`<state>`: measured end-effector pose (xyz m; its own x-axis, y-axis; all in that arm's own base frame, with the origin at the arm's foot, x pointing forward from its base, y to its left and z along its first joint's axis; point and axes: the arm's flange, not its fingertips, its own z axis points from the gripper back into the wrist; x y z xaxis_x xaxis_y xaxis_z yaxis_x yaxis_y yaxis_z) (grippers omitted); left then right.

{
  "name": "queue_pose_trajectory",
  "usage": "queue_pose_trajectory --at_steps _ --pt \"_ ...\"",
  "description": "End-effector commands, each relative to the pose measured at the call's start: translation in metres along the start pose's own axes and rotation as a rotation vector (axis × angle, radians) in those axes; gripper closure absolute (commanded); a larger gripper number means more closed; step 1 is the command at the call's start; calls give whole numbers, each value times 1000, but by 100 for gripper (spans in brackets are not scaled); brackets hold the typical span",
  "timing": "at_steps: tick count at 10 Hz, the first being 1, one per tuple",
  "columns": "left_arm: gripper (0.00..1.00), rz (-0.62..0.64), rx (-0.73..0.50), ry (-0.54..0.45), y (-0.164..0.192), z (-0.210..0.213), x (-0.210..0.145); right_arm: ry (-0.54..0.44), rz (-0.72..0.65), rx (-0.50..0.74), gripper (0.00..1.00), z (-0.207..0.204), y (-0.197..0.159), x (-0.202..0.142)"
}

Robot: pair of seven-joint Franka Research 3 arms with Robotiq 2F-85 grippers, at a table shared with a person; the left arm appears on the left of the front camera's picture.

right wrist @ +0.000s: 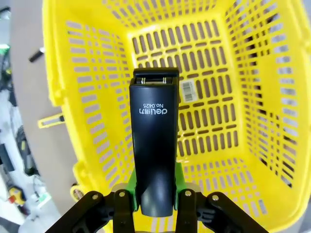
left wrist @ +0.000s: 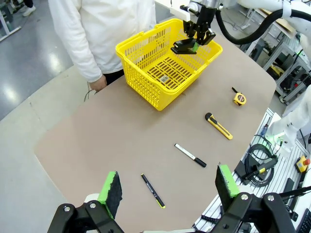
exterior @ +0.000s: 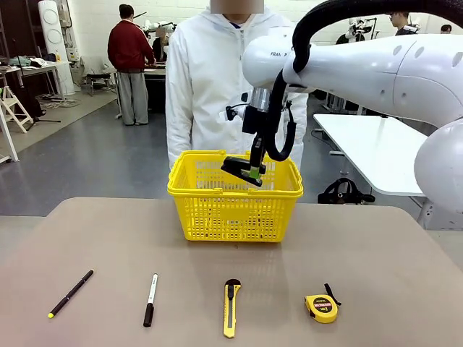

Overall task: Place the items the person wants into the basket.
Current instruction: Pick up the item the person points to and place it in the Market Basket.

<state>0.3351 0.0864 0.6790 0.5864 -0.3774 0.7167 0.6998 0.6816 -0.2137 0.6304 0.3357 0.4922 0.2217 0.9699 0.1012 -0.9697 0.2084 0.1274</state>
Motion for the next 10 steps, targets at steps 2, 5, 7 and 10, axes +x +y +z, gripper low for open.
queue_pose_trajectory --at_steps 2,5,7,10 --pt "0 -16 -13 -11 1 2 0 30 50 -64 85 -40 2 0" --pt "0 -16 -13 -11 1 2 0 42 49 -18 85 -71 -6 -1" --pt "0 -16 -13 -11 1 2 0 37 50 3 51 -74 -8 1" --pt "0 -16 -13 -11 1 2 0 36 52 16 0 -68 -5 -2"
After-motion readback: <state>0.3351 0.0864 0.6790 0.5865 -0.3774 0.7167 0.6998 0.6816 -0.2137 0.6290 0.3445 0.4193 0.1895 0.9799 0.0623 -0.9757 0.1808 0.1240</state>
